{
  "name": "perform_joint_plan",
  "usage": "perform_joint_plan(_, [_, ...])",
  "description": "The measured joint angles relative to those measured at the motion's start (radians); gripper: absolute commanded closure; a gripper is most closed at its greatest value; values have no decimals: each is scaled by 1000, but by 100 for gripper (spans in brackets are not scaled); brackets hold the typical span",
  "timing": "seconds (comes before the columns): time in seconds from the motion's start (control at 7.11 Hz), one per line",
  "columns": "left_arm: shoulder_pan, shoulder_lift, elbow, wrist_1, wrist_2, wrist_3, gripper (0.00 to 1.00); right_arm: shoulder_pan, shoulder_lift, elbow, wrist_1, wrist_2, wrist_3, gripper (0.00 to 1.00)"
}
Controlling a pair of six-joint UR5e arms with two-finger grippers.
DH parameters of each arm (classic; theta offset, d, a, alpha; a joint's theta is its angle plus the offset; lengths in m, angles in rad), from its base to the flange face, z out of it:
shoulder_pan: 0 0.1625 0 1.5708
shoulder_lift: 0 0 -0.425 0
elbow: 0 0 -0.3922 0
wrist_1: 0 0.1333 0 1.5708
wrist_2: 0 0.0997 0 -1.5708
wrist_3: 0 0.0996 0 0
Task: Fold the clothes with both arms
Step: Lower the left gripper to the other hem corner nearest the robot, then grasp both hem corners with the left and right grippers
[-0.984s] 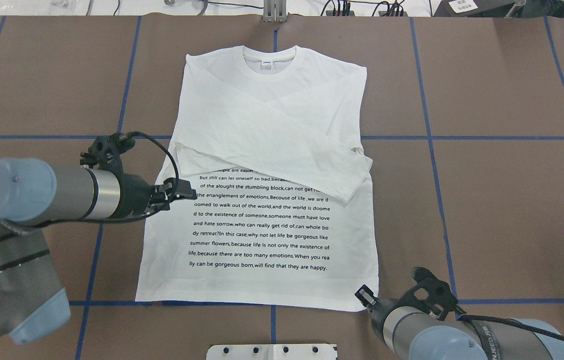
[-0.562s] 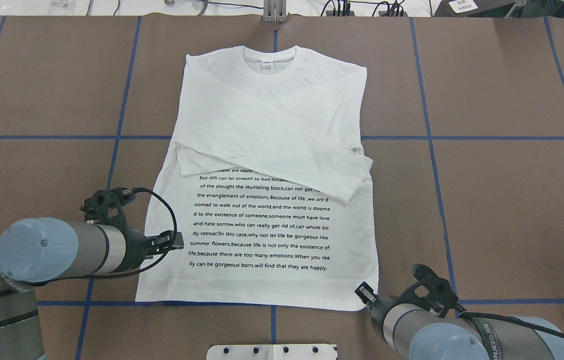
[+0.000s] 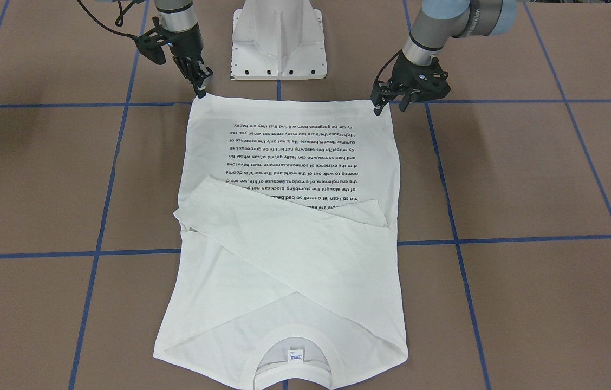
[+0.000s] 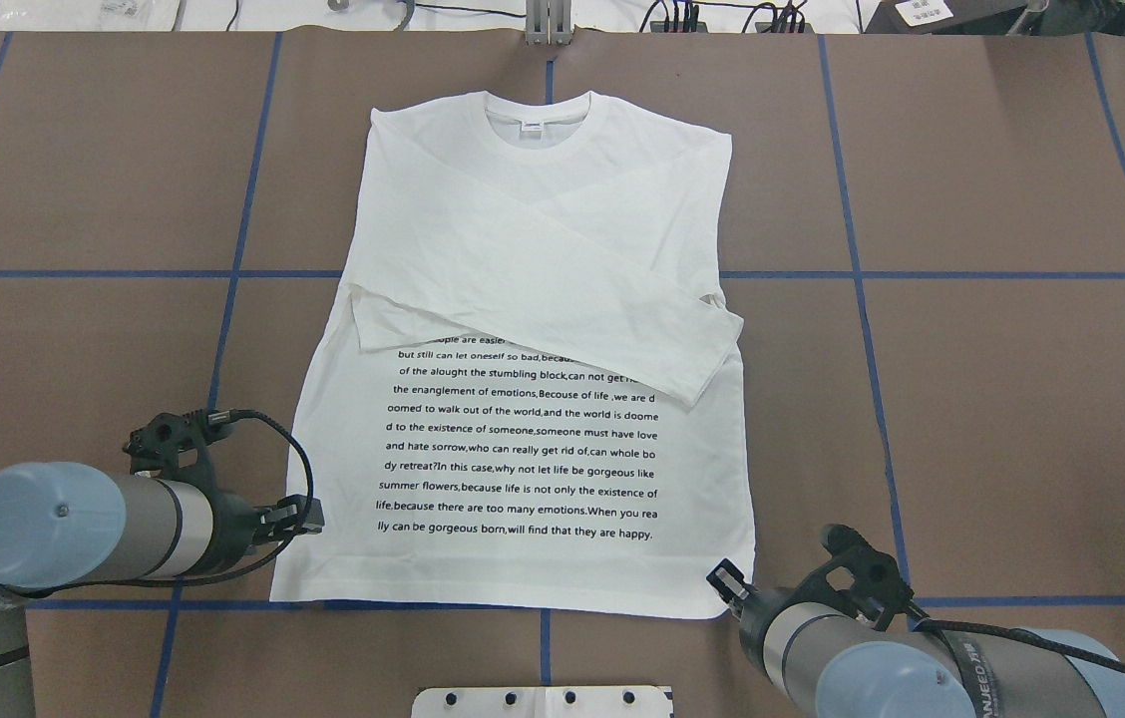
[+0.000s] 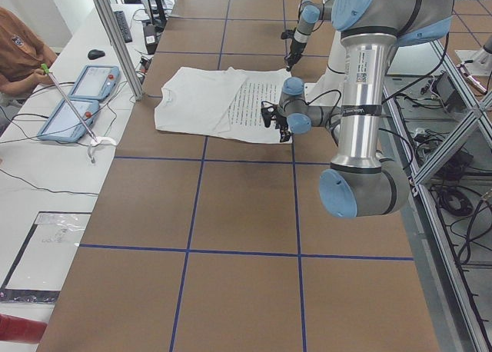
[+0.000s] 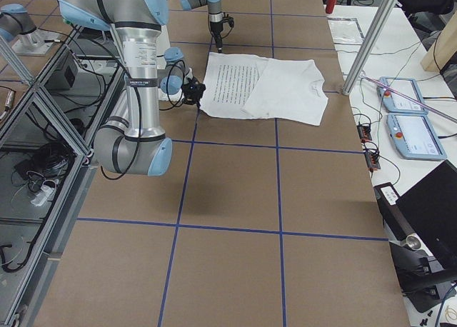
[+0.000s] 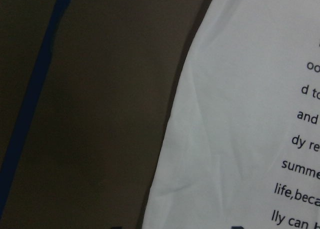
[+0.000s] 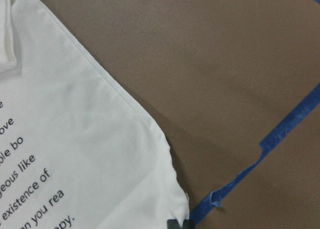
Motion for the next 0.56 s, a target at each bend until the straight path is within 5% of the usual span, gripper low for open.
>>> perform_joint_plan(0.56, [60, 2, 8, 0, -6, -40, 37, 0, -2, 1, 0, 0, 0, 100])
